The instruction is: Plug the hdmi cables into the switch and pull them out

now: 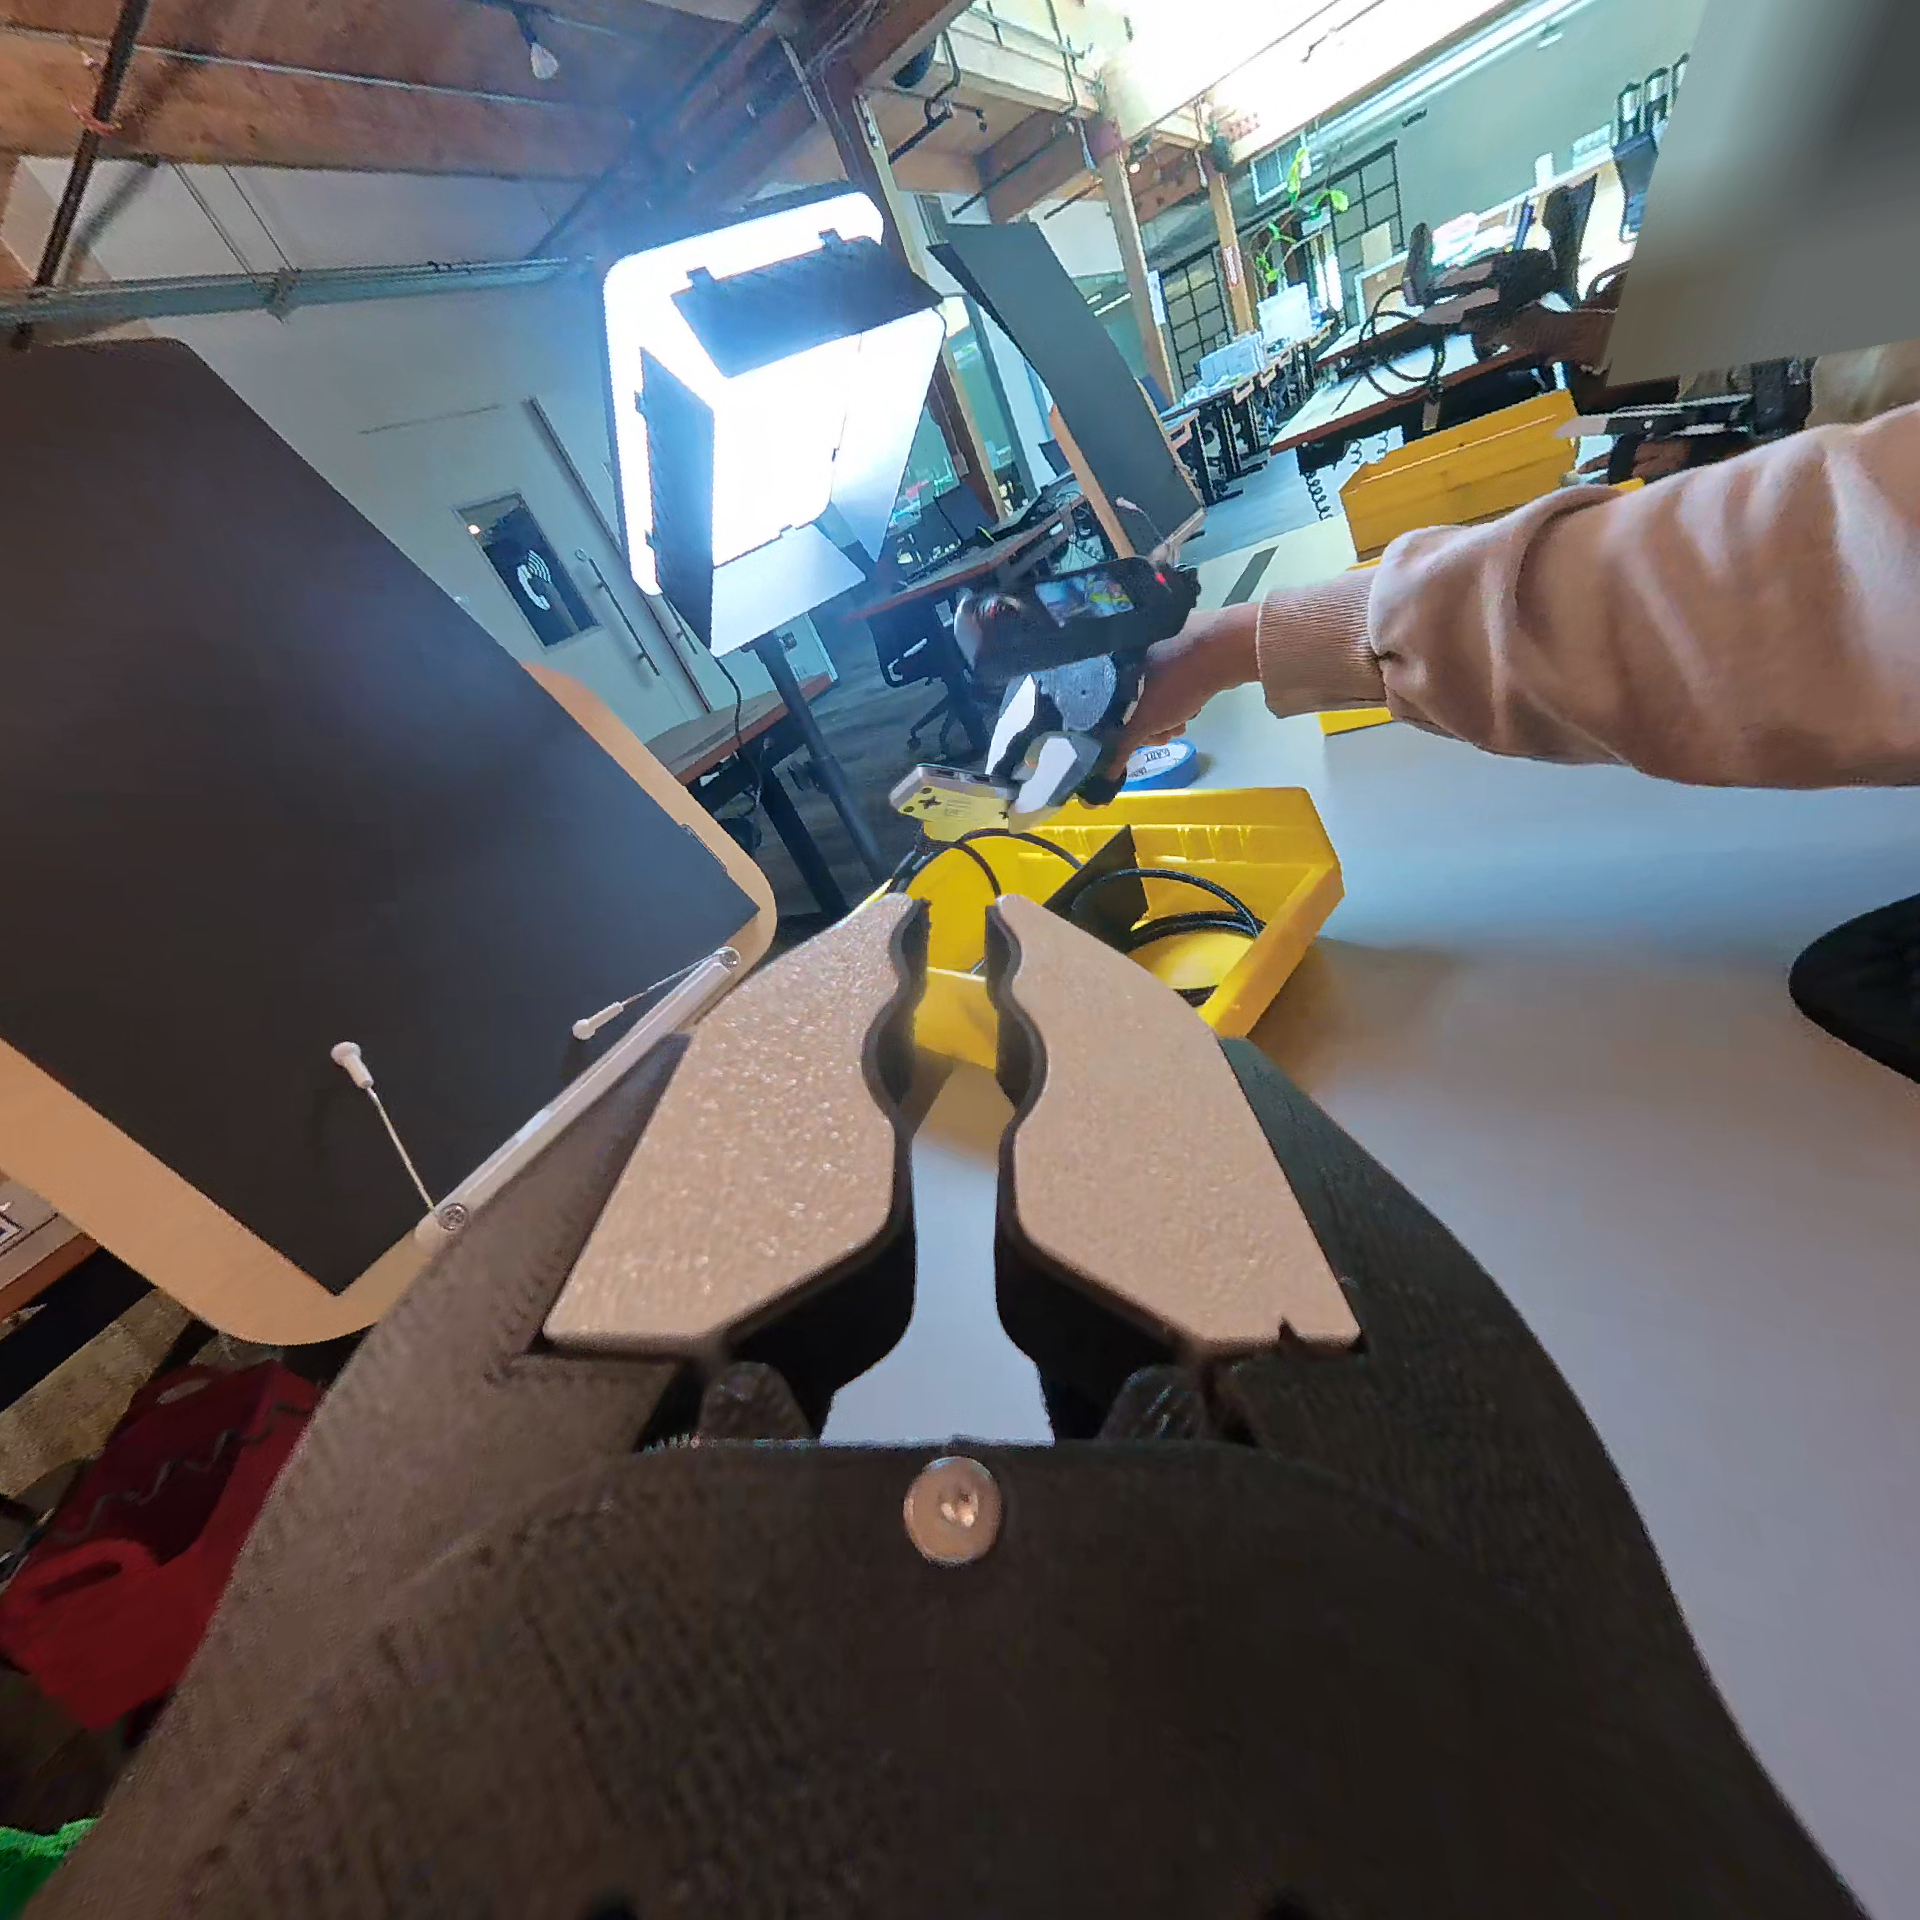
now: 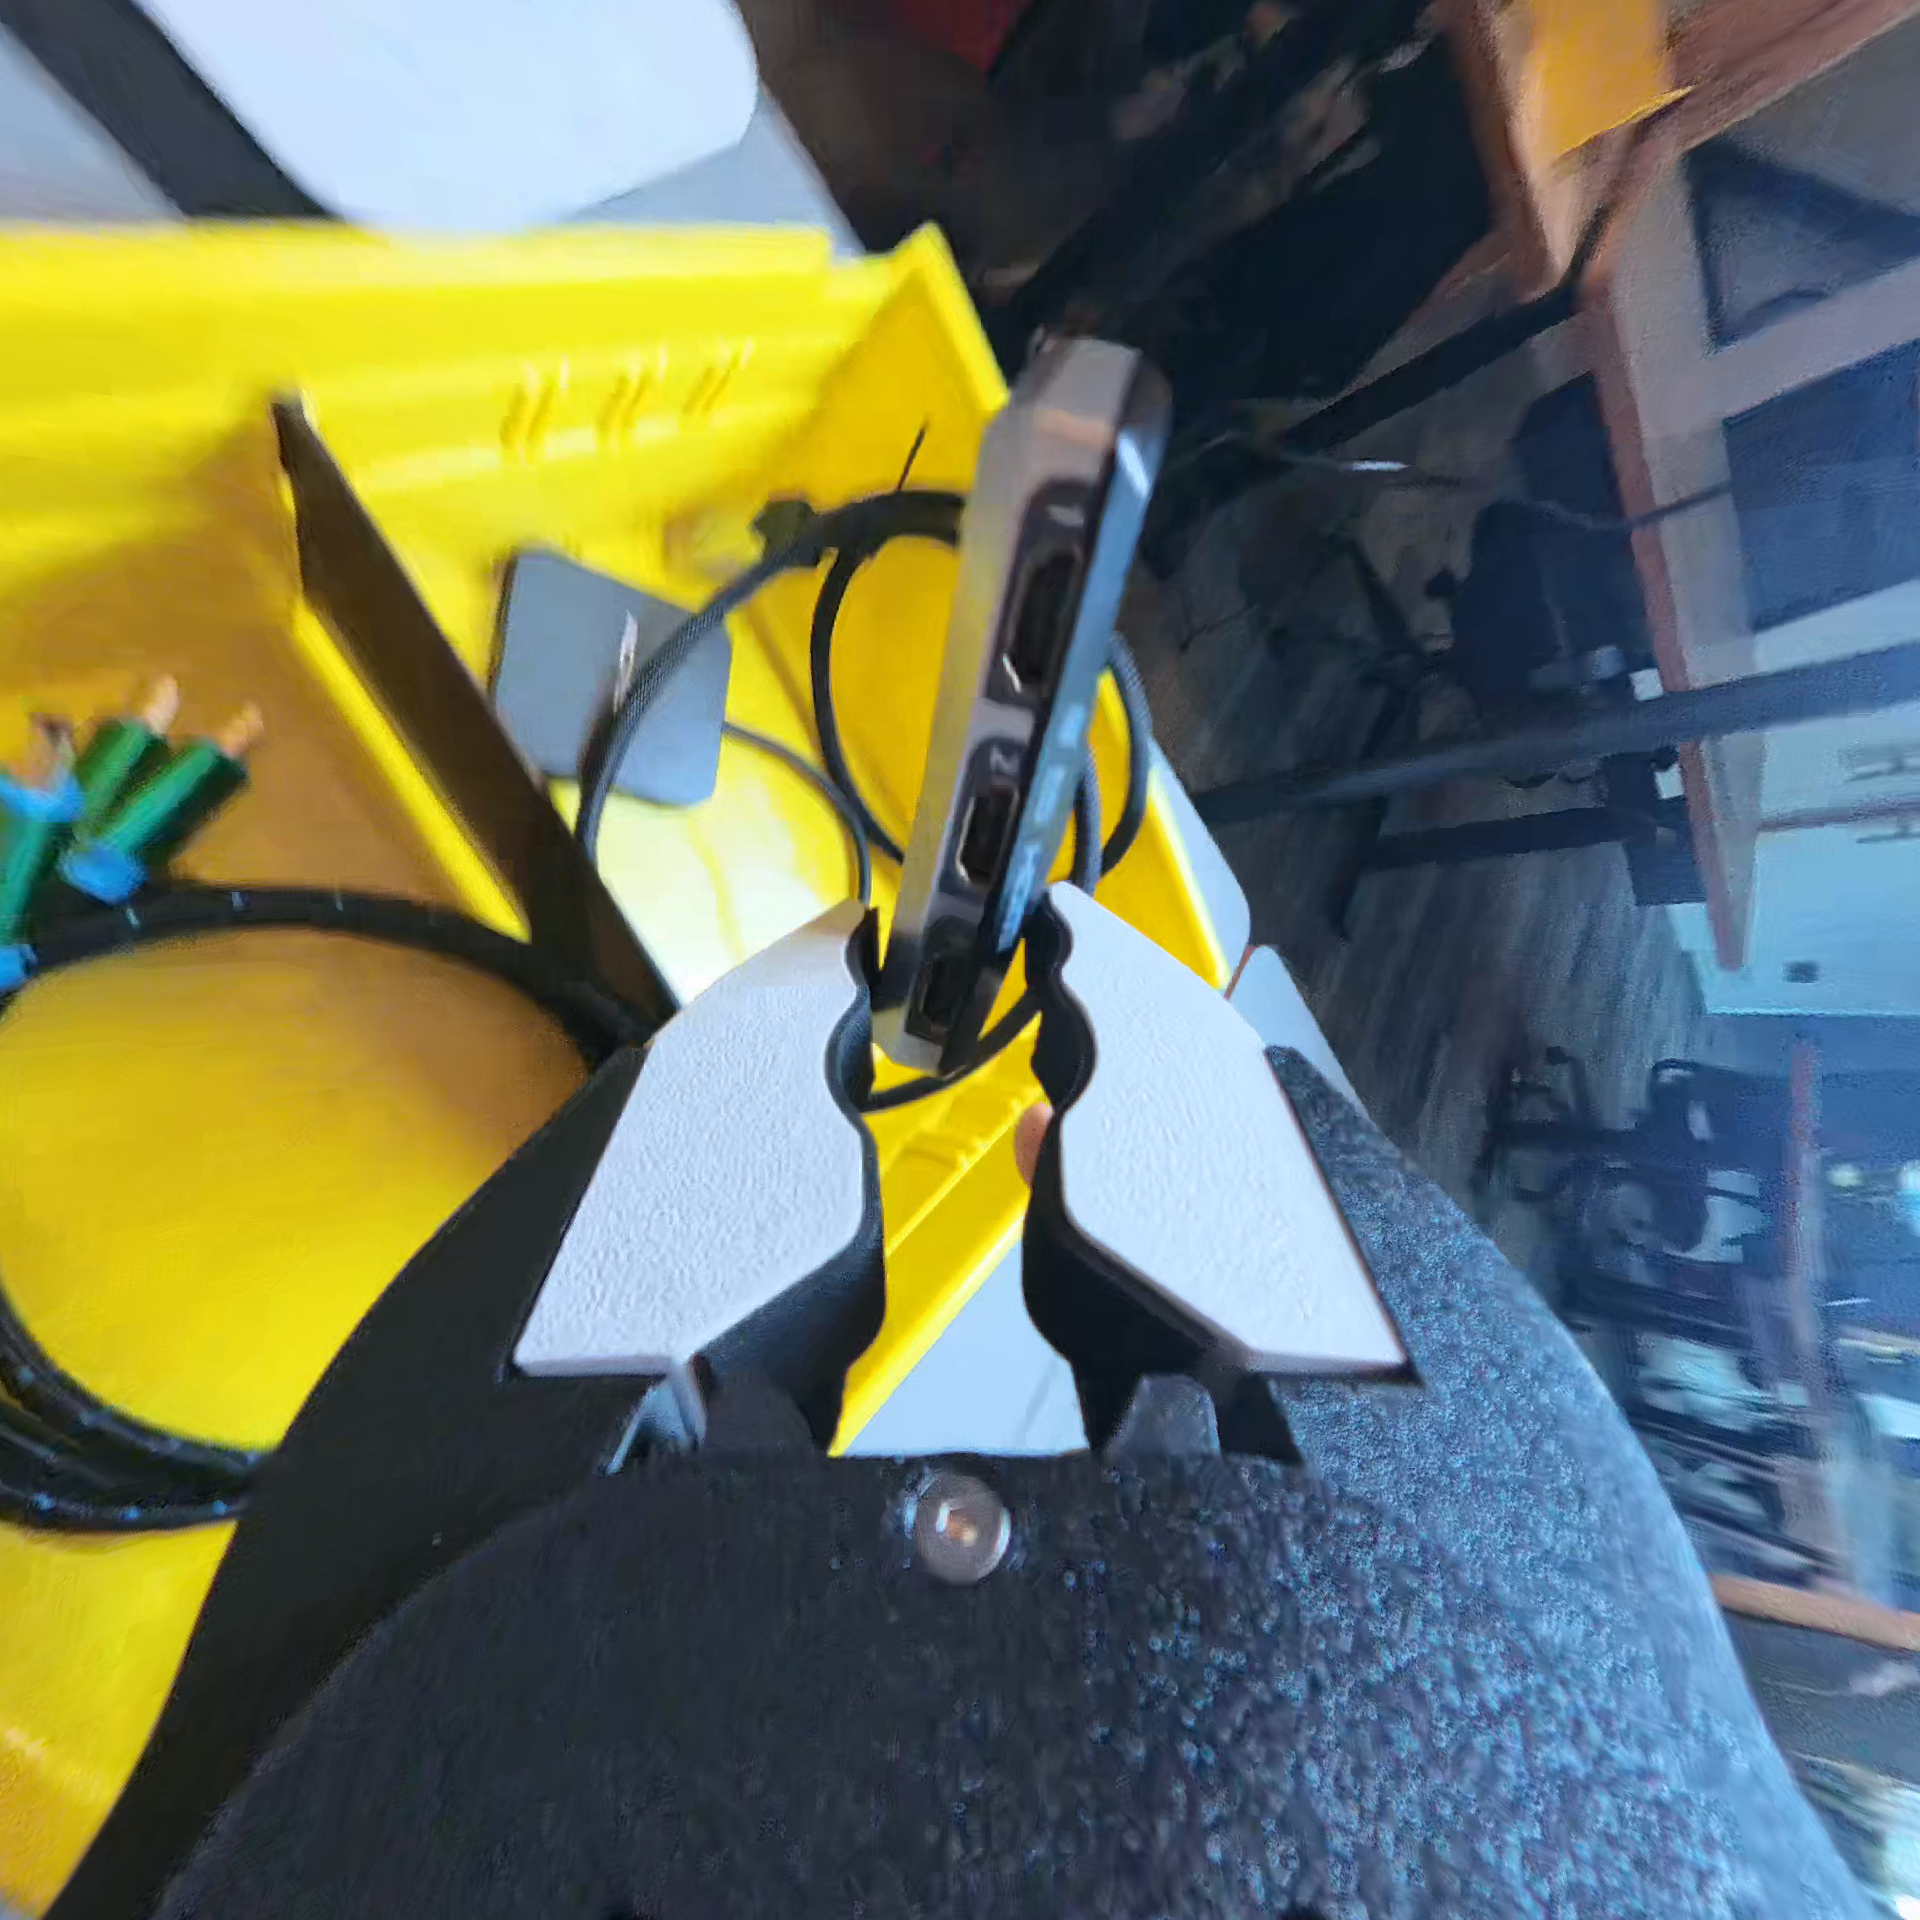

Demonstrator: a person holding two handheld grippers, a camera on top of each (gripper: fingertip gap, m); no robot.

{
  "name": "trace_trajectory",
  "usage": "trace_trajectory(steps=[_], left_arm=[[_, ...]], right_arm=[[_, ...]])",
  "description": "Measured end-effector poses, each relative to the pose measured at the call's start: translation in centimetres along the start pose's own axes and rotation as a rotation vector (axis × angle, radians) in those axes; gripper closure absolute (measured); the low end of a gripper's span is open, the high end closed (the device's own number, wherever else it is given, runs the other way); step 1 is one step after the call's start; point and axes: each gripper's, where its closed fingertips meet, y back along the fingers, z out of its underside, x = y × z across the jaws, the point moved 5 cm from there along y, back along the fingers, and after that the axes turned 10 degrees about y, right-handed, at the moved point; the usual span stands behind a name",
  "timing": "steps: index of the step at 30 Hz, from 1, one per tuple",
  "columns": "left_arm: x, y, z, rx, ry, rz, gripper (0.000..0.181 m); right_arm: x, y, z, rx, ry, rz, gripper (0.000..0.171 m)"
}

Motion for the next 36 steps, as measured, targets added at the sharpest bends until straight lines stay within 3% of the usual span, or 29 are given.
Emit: trace_trajectory(steps=[3,8,11,16,21,25,29,36], left_arm=[[0.0,-0.2,0.4,-0.029,-0.011,0.0,0.17],[-0.6,0.0,1.4,-0.102,-0.017,-0.028,0.164],[-1.4,-0.2,3.7,-0.223,0.008,-0.035,0.16],[-4.2,2.2,9.2,-0.534,-0.084,-0.16,0.151],[-6.3,8.4,14.3,-0.831,-0.074,-0.247,0.144],[-6.4,12.1,17.0,-0.995,-0.056,-0.27,0.138],[-6.2,13.6,18.9,-1.108,-0.059,-0.269,0.136],[-7.7,14.0,22.7,-1.306,-0.244,-0.27,0.151]], right_arm=[[-1.9,-1.8,1.7,-0.146,0.144,-0.05,0.138],[-1.4,-1.8,3.6,-0.17,0.045,-0.083,0.132],[-1.1,0.5,4.3,-0.102,-0.004,-0.182,0.113],[-1.0,5.9,4.8,0.01,-0.001,-0.166,0.114],[-7.3,9.7,2.9,0.116,0.144,-0.294,0.121],[-13.5,9.0,1.6,0.076,0.306,-0.392,0.119],[-16.6,6.6,1.1,0.005,0.401,-0.422,0.116],[-18.1,4.3,0.0,0.007,0.552,-0.395,0.14]])
